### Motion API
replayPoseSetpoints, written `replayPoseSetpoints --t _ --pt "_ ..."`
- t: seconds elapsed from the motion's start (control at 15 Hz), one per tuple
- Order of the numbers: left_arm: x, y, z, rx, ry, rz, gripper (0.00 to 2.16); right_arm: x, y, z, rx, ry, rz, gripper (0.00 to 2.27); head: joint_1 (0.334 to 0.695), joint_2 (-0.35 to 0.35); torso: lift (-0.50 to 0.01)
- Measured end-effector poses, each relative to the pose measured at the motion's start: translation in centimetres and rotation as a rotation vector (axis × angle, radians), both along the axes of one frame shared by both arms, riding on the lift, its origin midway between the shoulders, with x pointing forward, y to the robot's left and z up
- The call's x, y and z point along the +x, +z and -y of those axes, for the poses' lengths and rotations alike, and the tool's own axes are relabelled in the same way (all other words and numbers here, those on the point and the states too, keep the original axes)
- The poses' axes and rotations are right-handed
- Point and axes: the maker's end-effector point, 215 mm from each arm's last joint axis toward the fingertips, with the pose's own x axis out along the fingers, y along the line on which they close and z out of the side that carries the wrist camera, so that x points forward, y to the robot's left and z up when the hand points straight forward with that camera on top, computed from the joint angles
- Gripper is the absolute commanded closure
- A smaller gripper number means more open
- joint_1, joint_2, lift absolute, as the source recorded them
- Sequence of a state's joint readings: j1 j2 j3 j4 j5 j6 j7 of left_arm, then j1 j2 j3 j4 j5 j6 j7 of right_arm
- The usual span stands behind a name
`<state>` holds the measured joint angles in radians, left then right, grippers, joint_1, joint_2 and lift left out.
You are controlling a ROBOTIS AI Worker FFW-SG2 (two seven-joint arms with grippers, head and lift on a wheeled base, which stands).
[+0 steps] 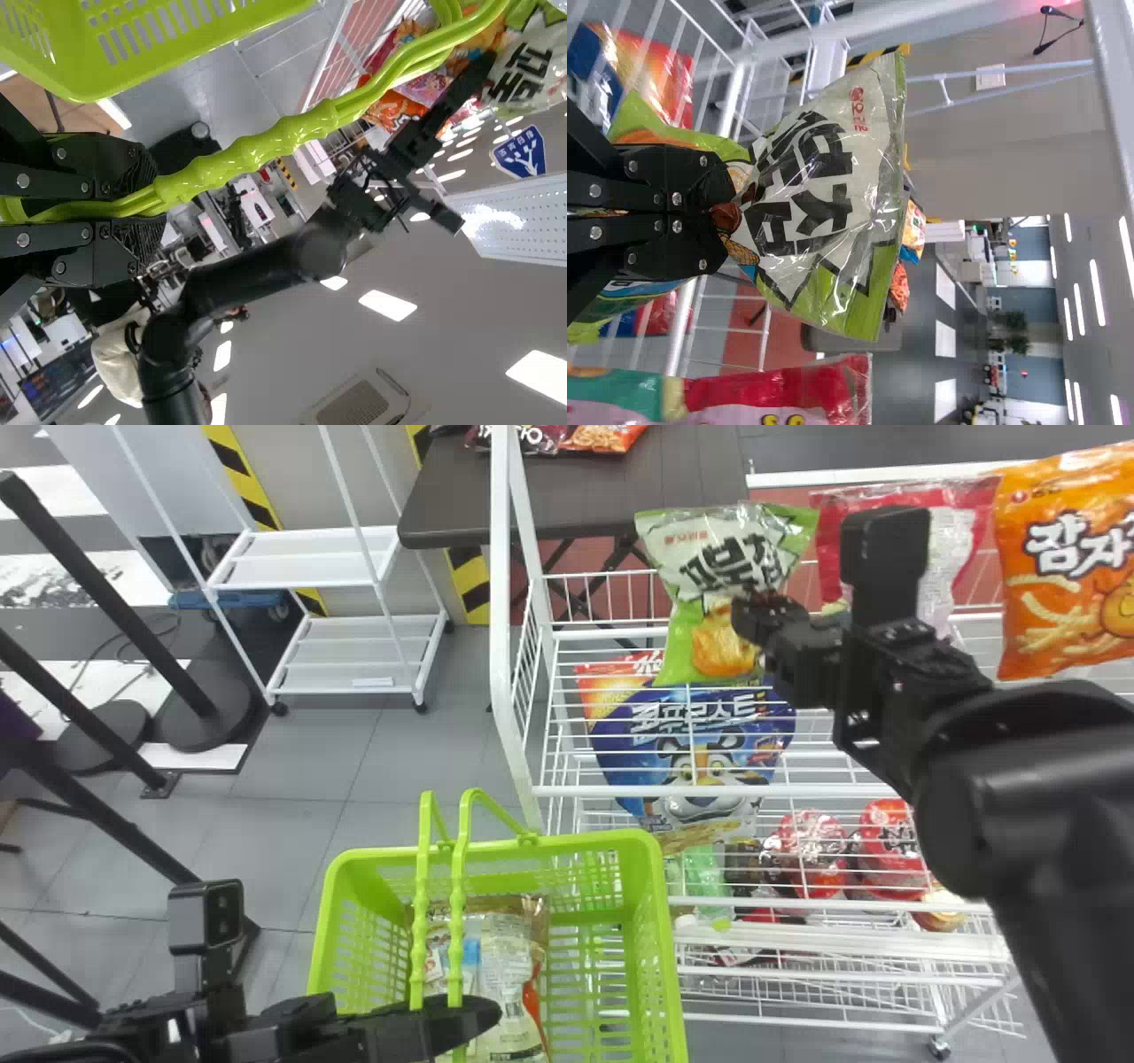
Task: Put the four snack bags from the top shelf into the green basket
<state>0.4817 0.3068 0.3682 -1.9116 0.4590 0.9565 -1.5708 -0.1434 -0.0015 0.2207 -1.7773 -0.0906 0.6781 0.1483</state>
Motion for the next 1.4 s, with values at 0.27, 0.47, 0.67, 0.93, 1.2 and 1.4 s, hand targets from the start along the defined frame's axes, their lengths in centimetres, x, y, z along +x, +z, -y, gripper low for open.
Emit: replayPoseSetpoints --t 0.27,0.47,0.67,0.93,1.2,1.4 --pt "0.1 0.0 0.0 -0.001 0.001 0.001 2.15 -10.1 0.0 -3.3 0.074 0.1 -0.165 2.26 0.695 0.264 0.0" --pt "0.1 0.0 0.0 0.0 0.001 0.002 2.15 -17.0 -1.7 -6.1 0.124 0.218 -0.335 2.25 0.695 0.347 0.0" --pt "0.1 0.0 0.0 -0.001 0.001 0.001 2.15 -22.5 -4.1 -9.0 0.124 0.339 -0.507 2.25 0.695 0.35 0.0" --pt "0.2 0.0 0.2 -0.003 -0.002 0.001 2.15 -25.1 -6.3 -12.4 0.121 0.436 -0.622 2.25 0.695 0.35 0.0" --pt "0.2 0.1 0.4 -0.006 -0.007 0.003 2.15 -26.2 -9.5 -16.8 0.088 0.523 -0.698 2.25 0.695 0.35 0.0" --pt "0.2 0.1 0.8 -0.012 -0.012 0.006 2.15 -24.6 -10.7 -21.2 0.108 0.555 -0.65 2.25 0.695 0.35 0.0"
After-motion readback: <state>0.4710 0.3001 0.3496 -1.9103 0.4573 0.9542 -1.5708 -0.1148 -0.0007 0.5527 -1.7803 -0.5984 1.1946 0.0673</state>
